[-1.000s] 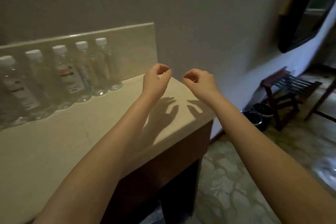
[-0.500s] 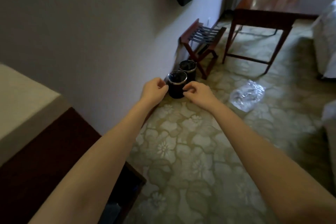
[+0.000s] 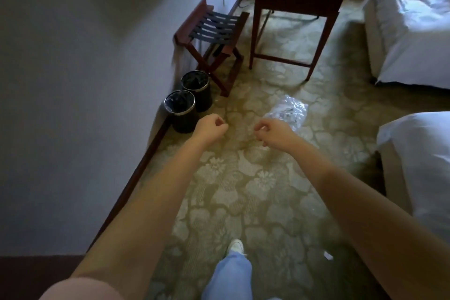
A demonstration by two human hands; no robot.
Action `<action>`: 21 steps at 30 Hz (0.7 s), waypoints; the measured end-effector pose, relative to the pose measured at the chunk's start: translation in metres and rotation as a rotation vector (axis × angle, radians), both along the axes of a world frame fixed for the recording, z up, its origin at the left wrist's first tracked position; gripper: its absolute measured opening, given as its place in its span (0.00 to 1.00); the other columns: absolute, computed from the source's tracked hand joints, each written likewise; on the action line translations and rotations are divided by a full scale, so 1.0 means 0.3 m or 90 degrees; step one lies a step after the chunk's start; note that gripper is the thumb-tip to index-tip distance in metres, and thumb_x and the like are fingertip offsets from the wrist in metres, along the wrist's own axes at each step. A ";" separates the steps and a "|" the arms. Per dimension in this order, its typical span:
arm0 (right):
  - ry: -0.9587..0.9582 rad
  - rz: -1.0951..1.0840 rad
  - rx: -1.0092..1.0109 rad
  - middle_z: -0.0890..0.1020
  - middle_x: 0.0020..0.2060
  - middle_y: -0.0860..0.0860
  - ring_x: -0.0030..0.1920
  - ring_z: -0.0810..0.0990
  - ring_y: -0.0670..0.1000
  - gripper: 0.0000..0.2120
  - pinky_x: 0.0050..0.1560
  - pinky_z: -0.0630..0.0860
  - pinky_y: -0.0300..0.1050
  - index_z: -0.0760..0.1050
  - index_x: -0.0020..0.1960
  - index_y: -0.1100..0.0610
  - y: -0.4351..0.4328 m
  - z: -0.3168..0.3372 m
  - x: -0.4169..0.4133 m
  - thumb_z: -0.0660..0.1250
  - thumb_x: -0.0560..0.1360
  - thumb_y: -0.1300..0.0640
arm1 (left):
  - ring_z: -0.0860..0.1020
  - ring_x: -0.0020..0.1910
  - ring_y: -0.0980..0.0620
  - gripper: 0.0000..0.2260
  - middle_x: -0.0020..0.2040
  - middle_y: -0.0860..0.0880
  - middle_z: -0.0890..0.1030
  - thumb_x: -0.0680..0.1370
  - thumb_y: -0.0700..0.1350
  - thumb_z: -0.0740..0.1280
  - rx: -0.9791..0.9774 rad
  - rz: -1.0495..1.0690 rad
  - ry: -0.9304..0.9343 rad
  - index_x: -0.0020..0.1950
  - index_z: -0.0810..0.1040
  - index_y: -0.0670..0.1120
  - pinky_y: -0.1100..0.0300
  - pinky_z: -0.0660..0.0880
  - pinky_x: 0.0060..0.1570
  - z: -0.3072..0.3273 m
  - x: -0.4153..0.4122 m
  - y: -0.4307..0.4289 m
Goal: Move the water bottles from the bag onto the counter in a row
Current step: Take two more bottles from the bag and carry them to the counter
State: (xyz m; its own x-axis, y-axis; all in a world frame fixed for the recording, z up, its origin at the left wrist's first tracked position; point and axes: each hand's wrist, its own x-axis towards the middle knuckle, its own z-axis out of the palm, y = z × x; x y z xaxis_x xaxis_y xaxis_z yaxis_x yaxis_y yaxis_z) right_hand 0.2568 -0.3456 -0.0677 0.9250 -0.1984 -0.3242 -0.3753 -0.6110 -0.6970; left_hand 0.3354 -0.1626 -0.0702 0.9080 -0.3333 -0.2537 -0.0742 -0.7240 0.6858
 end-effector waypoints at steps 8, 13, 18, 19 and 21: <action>0.040 -0.015 -0.013 0.81 0.40 0.50 0.37 0.79 0.49 0.05 0.38 0.75 0.40 0.77 0.49 0.54 -0.530 -0.062 0.295 0.66 0.75 0.54 | 0.76 0.52 0.50 0.12 0.54 0.47 0.79 0.77 0.48 0.65 0.013 -0.036 0.052 0.56 0.78 0.44 0.54 0.76 0.50 -0.056 0.315 -0.558; 0.051 0.063 -0.038 0.82 0.42 0.51 0.40 0.82 0.50 0.08 0.43 0.77 0.42 0.77 0.53 0.54 -0.900 -0.114 0.492 0.65 0.76 0.53 | 0.75 0.50 0.51 0.12 0.53 0.48 0.77 0.77 0.48 0.65 0.031 0.001 0.053 0.57 0.77 0.44 0.58 0.73 0.46 -0.100 0.465 -0.901; 0.060 0.142 -0.065 0.79 0.42 0.47 0.40 0.79 0.48 0.08 0.38 0.72 0.39 0.77 0.54 0.54 -1.265 -0.104 0.657 0.65 0.76 0.53 | 0.76 0.49 0.50 0.10 0.51 0.49 0.77 0.77 0.48 0.65 0.056 0.048 0.065 0.55 0.78 0.45 0.55 0.77 0.45 -0.111 0.571 -1.245; 0.067 0.147 -0.071 0.79 0.41 0.47 0.39 0.79 0.48 0.08 0.35 0.71 0.39 0.77 0.53 0.54 -1.331 -0.102 0.694 0.65 0.76 0.53 | 0.76 0.48 0.51 0.10 0.50 0.49 0.77 0.77 0.48 0.65 0.056 0.043 0.071 0.54 0.78 0.45 0.58 0.75 0.42 -0.114 0.595 -1.313; 0.078 0.159 -0.083 0.80 0.41 0.49 0.38 0.80 0.48 0.07 0.34 0.74 0.39 0.77 0.53 0.53 -1.455 -0.105 0.771 0.65 0.76 0.54 | 0.75 0.44 0.54 0.08 0.47 0.51 0.76 0.77 0.49 0.66 0.049 0.042 0.079 0.52 0.77 0.47 0.62 0.71 0.36 -0.126 0.652 -1.442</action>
